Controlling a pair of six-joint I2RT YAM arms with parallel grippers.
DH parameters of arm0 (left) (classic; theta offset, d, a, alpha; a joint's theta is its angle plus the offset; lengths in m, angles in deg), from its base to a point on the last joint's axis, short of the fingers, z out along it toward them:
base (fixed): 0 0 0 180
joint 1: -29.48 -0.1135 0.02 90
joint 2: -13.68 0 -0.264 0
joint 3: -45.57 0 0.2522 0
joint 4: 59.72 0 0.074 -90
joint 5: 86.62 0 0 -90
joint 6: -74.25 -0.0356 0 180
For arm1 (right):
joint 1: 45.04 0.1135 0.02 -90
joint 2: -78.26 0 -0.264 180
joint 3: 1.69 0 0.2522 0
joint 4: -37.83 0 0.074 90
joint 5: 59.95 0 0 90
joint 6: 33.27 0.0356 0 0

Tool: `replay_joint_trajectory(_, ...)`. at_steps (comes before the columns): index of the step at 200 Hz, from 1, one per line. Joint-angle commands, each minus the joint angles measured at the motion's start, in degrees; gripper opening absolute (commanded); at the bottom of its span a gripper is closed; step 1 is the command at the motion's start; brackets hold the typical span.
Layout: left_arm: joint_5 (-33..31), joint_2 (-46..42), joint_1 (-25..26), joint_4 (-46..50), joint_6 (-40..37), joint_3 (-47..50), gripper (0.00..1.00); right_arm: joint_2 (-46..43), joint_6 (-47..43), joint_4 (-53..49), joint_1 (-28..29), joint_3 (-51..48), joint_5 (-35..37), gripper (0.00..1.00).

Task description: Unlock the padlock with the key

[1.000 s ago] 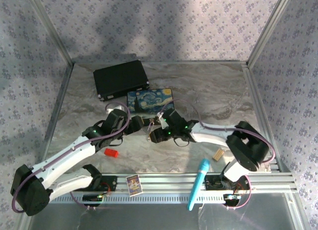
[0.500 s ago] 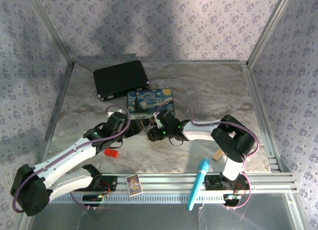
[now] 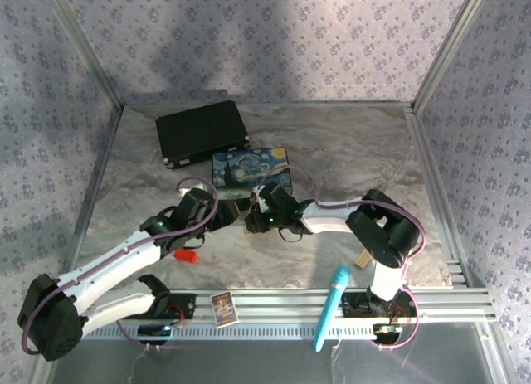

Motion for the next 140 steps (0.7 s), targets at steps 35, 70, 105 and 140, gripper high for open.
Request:
replay_joint_trajectory(35,-2.24,-0.66,-0.36,0.74,-0.68,-0.02,1.0,0.83,2.84,0.53,0.18,-3.09,-0.81,0.3)
replay_joint_trajectory(70,-6.03,-0.39,-0.29,3.59,-7.28,-3.21,1.0,-0.38,7.39,7.33,-1.11,-7.73,-4.91,0.12)
replay_joint_trajectory(105,-10.38,3.61,0.52,8.23,-24.42,-10.36,1.0,-1.55,13.68,18.29,-3.78,-14.15,-9.21,0.08)
replay_joint_trajectory(140,-14.93,12.37,4.85,13.7,-44.99,-19.43,0.96,-1.66,16.09,23.77,-5.2,-16.91,-10.31,0.02)
